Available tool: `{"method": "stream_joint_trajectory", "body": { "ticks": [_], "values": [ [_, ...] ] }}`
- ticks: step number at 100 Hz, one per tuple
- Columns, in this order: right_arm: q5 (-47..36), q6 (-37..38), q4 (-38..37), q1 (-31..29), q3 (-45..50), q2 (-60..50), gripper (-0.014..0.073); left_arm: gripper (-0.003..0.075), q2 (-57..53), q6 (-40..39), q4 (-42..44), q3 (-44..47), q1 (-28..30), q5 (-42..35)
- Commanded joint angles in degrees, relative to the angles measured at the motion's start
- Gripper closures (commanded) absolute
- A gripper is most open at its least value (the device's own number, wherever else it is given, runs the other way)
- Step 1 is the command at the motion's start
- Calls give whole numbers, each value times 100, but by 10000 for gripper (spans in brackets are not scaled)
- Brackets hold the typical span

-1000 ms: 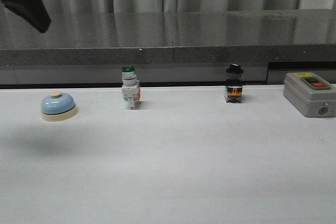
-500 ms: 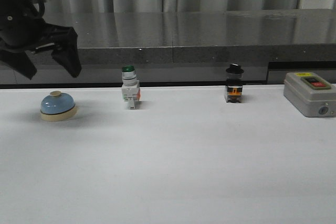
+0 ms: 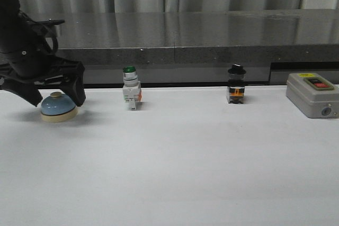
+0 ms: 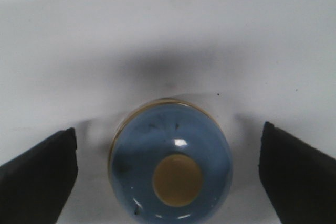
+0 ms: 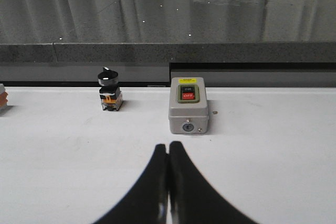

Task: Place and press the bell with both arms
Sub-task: 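Lower the left gripper over the blue bell and close on it, then lift the blue bell with the left gripper and carry it toward table center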

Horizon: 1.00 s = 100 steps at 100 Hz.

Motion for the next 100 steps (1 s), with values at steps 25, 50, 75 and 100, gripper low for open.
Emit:
{"method": "stream_joint_trajectory", "body": {
  "ticks": [25,50,75,100],
  "values": [
    [-516,-13,27,-46,-74,-105,654,167,-165,16,-56,-173,-19,-197],
    [-516,-13,27,-46,-74,-105,654,524,-177,16,-56,-173,-19,-152],
    [-516,-13,27,-46,-74,-105,654,610,-585,16,-339,-173,-31,267],
    [-516,-13,27,-46,-74,-105,654,610,-1474,16,-428,-173,-429,463]
  ]
}}
